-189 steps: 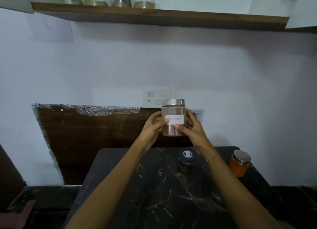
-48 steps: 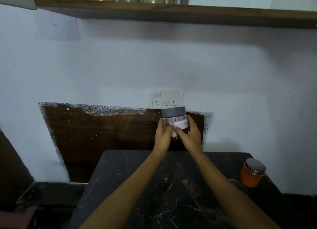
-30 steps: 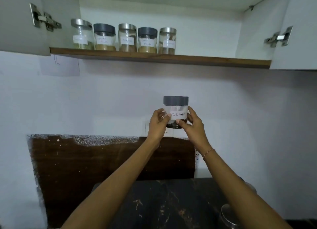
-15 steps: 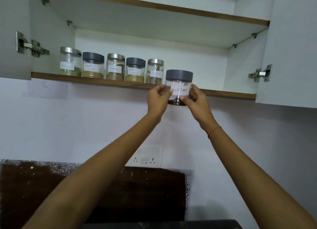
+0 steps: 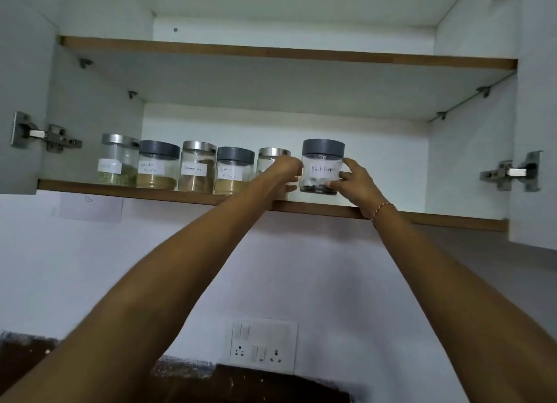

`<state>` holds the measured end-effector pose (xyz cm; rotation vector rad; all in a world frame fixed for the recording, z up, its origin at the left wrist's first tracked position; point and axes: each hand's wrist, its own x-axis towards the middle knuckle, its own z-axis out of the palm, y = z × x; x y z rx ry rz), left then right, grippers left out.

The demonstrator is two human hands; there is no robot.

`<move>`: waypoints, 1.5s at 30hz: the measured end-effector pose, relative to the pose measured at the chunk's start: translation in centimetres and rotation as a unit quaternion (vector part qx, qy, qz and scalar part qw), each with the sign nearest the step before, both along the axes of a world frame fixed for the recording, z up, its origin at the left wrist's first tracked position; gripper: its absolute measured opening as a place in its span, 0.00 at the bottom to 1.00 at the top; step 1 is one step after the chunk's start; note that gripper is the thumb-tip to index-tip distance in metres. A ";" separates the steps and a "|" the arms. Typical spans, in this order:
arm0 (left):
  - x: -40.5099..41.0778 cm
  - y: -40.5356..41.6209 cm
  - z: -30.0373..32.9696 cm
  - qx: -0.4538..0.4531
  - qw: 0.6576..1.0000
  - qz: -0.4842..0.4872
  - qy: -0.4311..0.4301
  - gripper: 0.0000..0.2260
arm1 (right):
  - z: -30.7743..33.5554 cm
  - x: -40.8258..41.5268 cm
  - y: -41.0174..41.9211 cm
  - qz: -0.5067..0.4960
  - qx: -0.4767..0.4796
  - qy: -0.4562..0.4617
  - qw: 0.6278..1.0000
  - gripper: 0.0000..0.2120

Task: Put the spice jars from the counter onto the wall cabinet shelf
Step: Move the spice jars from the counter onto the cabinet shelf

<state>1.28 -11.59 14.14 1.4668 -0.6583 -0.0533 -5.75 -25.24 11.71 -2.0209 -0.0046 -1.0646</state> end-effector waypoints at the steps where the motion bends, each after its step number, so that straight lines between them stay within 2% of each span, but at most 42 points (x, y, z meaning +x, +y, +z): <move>1: 0.4 -0.1 -0.1 0.015 1.000 -0.002 0.014 0.06 | 0.1 0.4 -0.4 0.004 0.004 0.026 1.000 0.31; 8: 1.4 -0.6 -0.5 0.069 0.997 -0.028 0.034 0.12 | 1.5 1.6 -0.5 -0.027 0.002 0.126 0.992 0.30; 14: 0.9 0.1 -0.1 0.103 0.993 -0.020 0.052 0.10 | 1.5 2.4 0.3 -0.034 -0.040 0.191 0.980 0.28; 18: 1.5 -0.1 -0.6 0.103 0.994 -0.008 0.017 0.14 | 1.3 2.7 0.3 -0.048 -0.066 0.181 0.980 0.26; 19: 1.5 -0.1 -0.8 0.105 0.994 0.000 0.003 0.12 | 1.2 2.7 0.2 -0.051 -0.056 0.166 0.983 0.24; 21: 1.6 -0.3 -1.3 0.106 0.992 0.038 -0.055 0.07 | 0.9 2.4 0.0 -0.079 -0.003 0.097 0.992 0.24; 22: 1.7 -0.5 -1.8 0.106 0.984 0.087 -0.111 0.09 | 0.8 2.2 -0.1 -0.107 0.027 0.048 0.993 0.24; 24: 1.4 -0.5 -2.9 0.083 0.950 0.201 -0.222 0.14 | 0.3 1.3 0.0 -0.166 0.047 -0.046 0.984 0.23; 26: 0.4 -0.2 -4.2 0.050 0.911 0.260 -0.316 0.17 | -0.8 0.5 0.6 -0.213 0.003 -0.115 0.970 0.23; 27: 0.0 -0.1 -5.1 0.055 0.881 0.284 -0.375 0.19 | -1.7 0.1 1.0 -0.237 -0.041 -0.138 0.961 0.24; 29: -0.9 -0.2 -7.3 0.103 0.801 0.324 -0.492 0.23 | -4.2 -0.6 1.9 -0.287 -0.129 -0.173 0.933 0.25; 30: -1.3 -0.3 -8.7 0.130 0.772 0.323 -0.531 0.24 | -5.8 -1.0 2.2 -0.311 -0.159 -0.183 0.919 0.25; 31: -1.7 -0.4 -10.3 0.148 0.761 0.313 -0.549 0.24 | -7.6 -1.3 2.6 -0.330 -0.182 -0.188 0.907 0.26; 33: -2.6 -0.7 -13.8 0.155 0.770 0.293 -0.545 0.25 | -11.5 -2.2 3.2 -0.348 -0.209 -0.175 0.897 0.26; 36: -3.9 -1.1 -19.2 0.181 0.779 0.283 -0.529 0.25 | -17.3 -3.9 3.6 -0.360 -0.245 -0.082 0.896 0.26; 41: -7.5 -1.2 -27.9 0.241 0.827 0.214 -0.461 0.25 | -25.4 -8.6 4.4 -0.356 -0.263 0.035 0.896 0.26; 45: -12.5 -0.5 -35.1 0.239 0.875 0.127 -0.402 0.25 | -32.6 -13.7 5.4 -0.350 -0.250 0.095 0.898 0.26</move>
